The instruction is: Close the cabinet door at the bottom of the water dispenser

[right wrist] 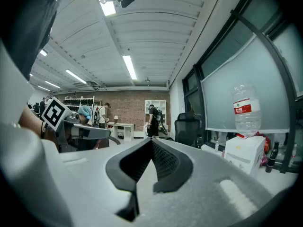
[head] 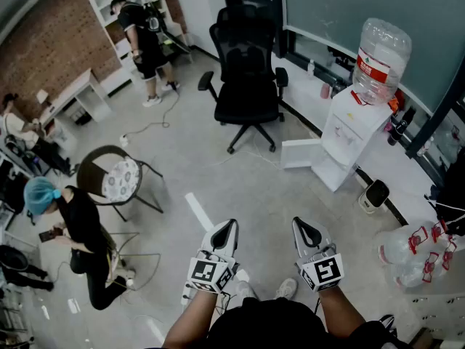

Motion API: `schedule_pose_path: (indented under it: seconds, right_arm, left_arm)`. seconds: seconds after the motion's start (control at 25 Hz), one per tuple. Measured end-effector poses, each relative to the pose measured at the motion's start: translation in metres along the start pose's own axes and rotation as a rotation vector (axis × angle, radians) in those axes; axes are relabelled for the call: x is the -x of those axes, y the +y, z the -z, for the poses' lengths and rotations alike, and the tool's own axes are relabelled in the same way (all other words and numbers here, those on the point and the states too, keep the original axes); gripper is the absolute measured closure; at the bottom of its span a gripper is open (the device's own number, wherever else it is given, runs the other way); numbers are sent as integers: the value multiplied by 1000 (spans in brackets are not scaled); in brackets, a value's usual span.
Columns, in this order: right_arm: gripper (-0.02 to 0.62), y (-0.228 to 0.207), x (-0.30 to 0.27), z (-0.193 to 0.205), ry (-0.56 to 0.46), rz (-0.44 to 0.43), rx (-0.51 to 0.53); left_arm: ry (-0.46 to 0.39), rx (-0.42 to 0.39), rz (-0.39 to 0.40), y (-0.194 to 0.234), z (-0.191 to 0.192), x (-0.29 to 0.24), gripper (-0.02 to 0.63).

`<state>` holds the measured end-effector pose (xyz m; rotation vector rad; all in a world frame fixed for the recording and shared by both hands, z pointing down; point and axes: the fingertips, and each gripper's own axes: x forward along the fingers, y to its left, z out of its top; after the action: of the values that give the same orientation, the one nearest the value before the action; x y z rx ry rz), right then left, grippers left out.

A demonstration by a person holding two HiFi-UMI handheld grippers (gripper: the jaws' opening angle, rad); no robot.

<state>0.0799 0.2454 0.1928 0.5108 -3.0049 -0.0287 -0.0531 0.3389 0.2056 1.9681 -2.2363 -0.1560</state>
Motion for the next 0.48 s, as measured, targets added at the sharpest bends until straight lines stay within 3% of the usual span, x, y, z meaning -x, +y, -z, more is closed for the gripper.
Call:
schedule_pose_path:
  seconds: [0.48]
  right_arm:
    - [594,16,-19,-7,0,51,-23]
  left_arm:
    - [-9,-42,28,7,-5,7,588]
